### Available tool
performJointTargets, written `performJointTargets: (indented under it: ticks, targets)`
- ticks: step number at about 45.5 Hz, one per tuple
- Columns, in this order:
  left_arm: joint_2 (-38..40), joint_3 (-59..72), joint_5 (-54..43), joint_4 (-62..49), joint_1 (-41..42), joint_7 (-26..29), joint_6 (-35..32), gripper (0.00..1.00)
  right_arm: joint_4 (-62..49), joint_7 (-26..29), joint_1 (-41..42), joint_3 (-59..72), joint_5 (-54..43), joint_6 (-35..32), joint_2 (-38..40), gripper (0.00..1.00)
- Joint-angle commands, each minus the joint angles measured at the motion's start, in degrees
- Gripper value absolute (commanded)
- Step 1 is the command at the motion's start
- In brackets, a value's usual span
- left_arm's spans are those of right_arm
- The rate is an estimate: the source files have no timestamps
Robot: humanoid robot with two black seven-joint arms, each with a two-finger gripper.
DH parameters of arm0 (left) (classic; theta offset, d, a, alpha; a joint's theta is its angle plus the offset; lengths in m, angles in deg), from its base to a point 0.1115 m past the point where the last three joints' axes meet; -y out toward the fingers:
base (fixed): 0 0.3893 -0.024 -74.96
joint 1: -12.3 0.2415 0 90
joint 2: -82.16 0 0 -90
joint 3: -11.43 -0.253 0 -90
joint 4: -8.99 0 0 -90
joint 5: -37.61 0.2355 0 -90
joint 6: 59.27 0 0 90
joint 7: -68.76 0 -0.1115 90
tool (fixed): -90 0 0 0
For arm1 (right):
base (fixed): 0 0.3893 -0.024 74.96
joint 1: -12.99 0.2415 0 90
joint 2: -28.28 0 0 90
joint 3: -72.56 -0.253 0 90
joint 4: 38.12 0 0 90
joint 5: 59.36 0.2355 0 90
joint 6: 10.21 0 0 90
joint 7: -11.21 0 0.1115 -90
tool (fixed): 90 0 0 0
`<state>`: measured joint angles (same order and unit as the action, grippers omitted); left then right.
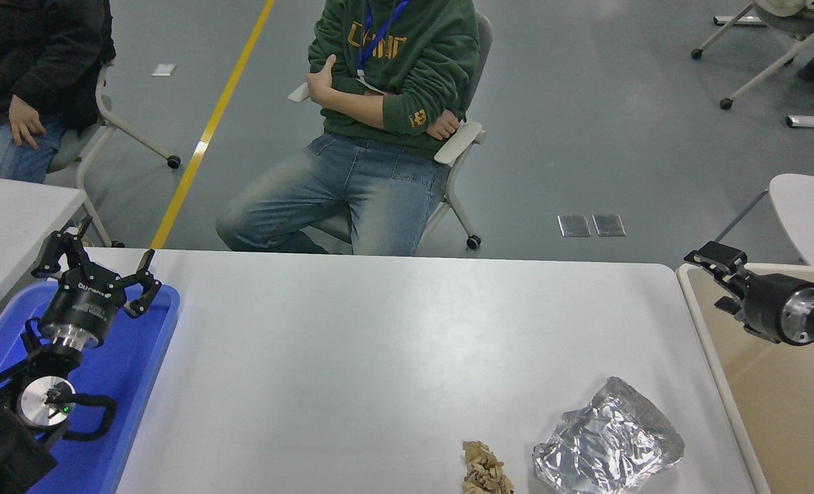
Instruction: Clean the table surface
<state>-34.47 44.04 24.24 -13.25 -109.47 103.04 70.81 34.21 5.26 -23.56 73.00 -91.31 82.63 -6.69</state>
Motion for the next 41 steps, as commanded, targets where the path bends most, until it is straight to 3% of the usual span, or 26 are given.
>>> performJointTargets:
  ticks: [1, 9, 23, 34, 41]
  targets:
    - [0.00, 0.00, 0.00, 0.00, -0.04, 0.00, 0.00, 1.00, 10.72, -0.20, -0.62, -0.71, -8.73, -0.02, 5.87, 0.98]
    - [0.00, 0.00, 0.00, 0.00, -0.04, 0.00, 0.00, 1.00, 15.90, -0.29, -0.71, -0.45, -14.01, -0.20, 10.53, 0.98]
    - [0.00, 0.00, 0.00, 0.00, -0.04, 0.00, 0.00, 1.00, 22.41, -3.71, -0.27, -2.99, -13.14, 0.94, 14.05, 0.98]
    - [0.00, 0.00, 0.00, 0.00, 0.05, 0.00, 0.00, 1.00, 17.77, -3.80, -0.45, -6.86, -0.32, 9.90, 5.63, 0.98]
    - [0.00, 0.00, 0.00, 0.00, 0.05, 0.00, 0.00, 1.00, 11.87, -4.94, -1.24, -7.21, 0.13, 15.61, -0.80, 0.98]
